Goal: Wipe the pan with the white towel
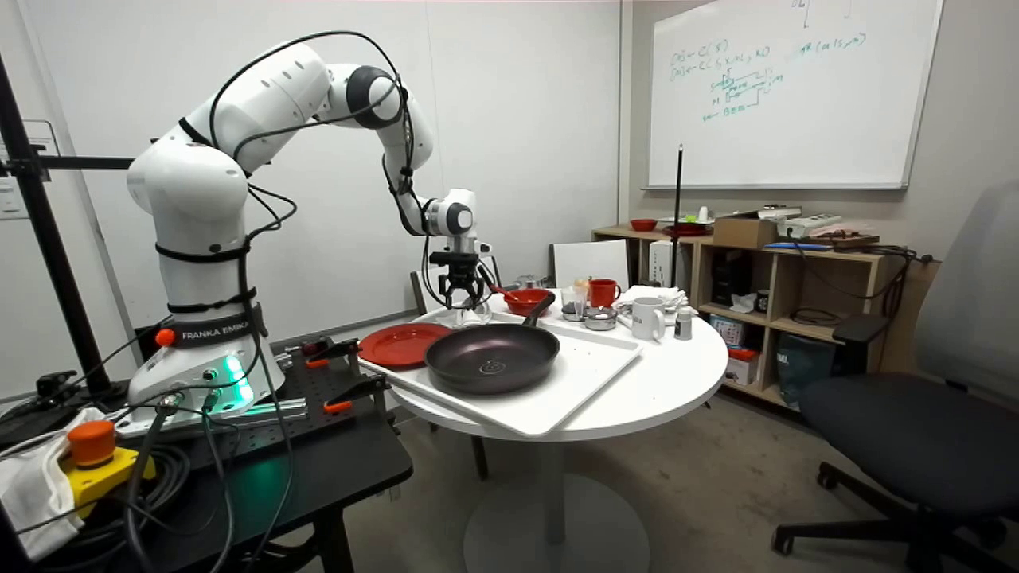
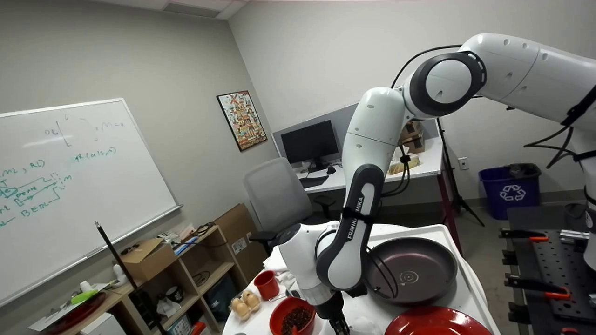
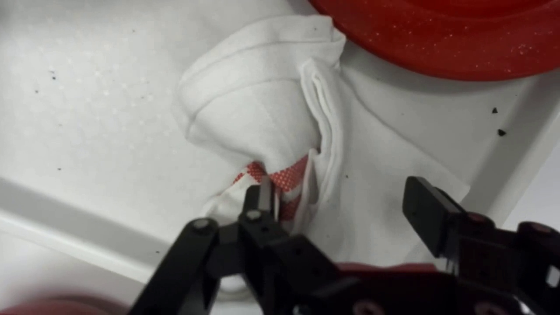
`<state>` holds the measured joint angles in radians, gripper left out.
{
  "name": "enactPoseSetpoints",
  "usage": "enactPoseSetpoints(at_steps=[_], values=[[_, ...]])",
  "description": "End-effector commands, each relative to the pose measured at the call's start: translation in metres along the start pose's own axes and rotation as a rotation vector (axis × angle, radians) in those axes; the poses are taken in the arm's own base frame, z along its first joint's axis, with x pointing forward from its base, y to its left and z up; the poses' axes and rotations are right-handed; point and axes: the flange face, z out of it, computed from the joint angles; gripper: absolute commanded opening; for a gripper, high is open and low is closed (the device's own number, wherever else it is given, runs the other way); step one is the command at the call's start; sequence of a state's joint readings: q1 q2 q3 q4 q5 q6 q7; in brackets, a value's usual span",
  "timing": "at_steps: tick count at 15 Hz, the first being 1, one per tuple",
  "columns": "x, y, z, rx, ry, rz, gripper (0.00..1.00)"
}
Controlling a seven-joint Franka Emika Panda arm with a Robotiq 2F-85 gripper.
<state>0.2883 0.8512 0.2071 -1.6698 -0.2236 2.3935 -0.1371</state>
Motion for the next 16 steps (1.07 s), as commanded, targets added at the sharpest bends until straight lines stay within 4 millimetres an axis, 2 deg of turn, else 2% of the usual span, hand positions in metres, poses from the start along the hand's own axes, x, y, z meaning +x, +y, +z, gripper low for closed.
enactPoseSetpoints(at_steps=[1, 4, 8, 11, 16], values=[[-0.013, -0.012, -0.029, -0.026, 0.019, -0.003, 1.0], [-0.026, -0.017, -0.06, -0.048, 0.049, 0.016, 1.0], [-0.053, -0.016, -0.097, -0.073, 0.039, 0.098, 1.0], [-0.076, -0.002, -0.114, -0.077, 0.004, 0.186, 1.0], [-0.119, 0.034, -0.124, -0.06, -0.074, 0.35, 1.0]])
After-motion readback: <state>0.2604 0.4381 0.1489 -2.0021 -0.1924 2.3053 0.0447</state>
